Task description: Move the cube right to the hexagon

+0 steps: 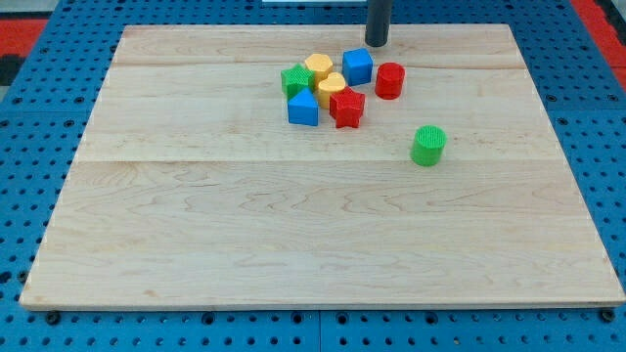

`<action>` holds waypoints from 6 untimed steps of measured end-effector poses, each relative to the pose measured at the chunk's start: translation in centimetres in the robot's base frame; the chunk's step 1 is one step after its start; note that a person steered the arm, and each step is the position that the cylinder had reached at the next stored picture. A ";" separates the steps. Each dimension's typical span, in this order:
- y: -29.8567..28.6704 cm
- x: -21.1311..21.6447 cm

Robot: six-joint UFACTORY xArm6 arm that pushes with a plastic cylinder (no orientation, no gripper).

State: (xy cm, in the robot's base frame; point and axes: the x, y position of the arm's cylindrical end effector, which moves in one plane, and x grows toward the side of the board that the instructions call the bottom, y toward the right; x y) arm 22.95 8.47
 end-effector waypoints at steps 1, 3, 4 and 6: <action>-0.4 1.7; -3.7 2.4; -3.8 2.4; 0.9 0.8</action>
